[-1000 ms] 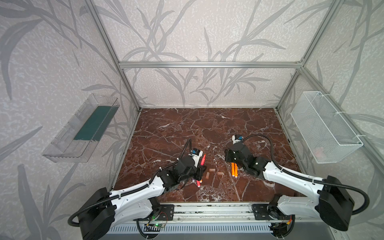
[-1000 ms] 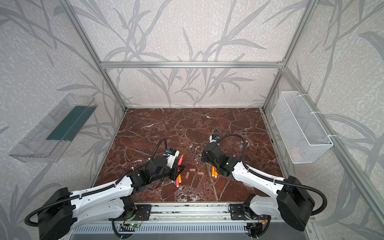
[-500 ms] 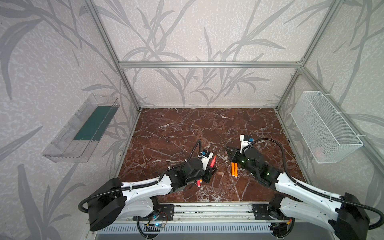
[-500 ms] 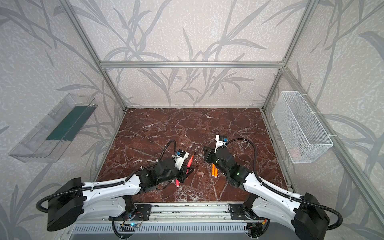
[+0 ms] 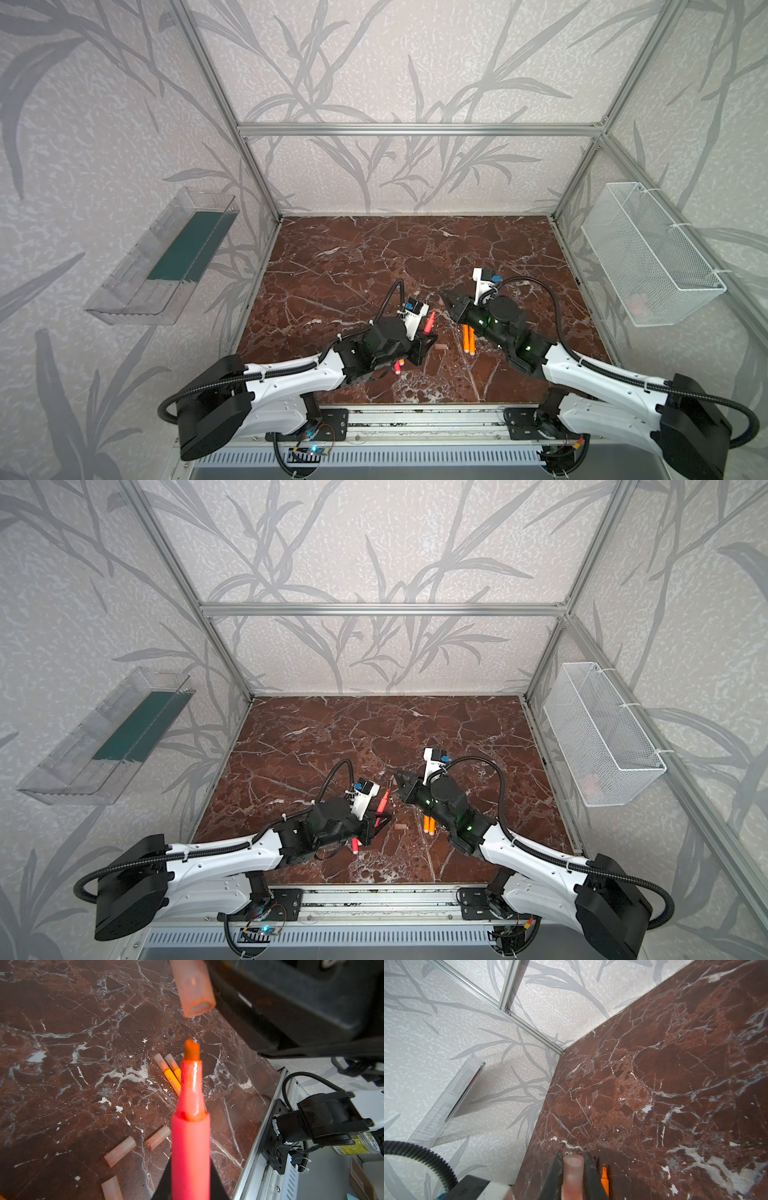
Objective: Insert the pens into the pen caps
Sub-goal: 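Carry the cap above the highlighter tip while the left gripper holds it upright, then lower the cap onto the pink highlighter tip with the right gripper while the left holds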
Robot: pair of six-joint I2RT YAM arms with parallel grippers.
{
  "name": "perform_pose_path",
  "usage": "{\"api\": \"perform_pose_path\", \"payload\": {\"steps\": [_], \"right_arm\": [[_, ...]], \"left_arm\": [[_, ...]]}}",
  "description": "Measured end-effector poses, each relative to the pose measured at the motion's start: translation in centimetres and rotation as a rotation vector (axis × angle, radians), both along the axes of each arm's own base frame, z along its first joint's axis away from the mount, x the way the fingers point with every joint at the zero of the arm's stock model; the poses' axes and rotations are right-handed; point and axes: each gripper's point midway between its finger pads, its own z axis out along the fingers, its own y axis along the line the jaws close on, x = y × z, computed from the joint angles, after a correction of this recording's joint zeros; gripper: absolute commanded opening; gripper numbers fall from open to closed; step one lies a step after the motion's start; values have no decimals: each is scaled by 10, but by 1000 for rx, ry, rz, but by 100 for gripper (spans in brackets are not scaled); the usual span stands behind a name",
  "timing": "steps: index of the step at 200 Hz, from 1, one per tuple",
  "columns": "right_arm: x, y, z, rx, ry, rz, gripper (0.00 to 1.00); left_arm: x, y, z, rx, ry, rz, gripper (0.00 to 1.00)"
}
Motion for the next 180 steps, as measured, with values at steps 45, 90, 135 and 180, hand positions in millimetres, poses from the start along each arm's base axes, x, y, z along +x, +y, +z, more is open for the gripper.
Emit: {"api": "perform_pose_path", "payload": {"steps": [45, 90, 135, 180], "right_arm": [[-6, 11, 4, 22, -14, 31, 0], [-8, 17, 0, 20, -9, 43, 0], [-11, 19, 2, 24, -14, 48, 0], [-14, 23, 5, 31, -24, 50, 0]], "left_arm": [[1, 0, 2, -5, -5, 3, 0], [1, 0, 2, -5, -6, 5, 0], [5, 3, 6, -10, -22, 29, 0], [7, 4, 6, -6, -28, 44, 0]]}}
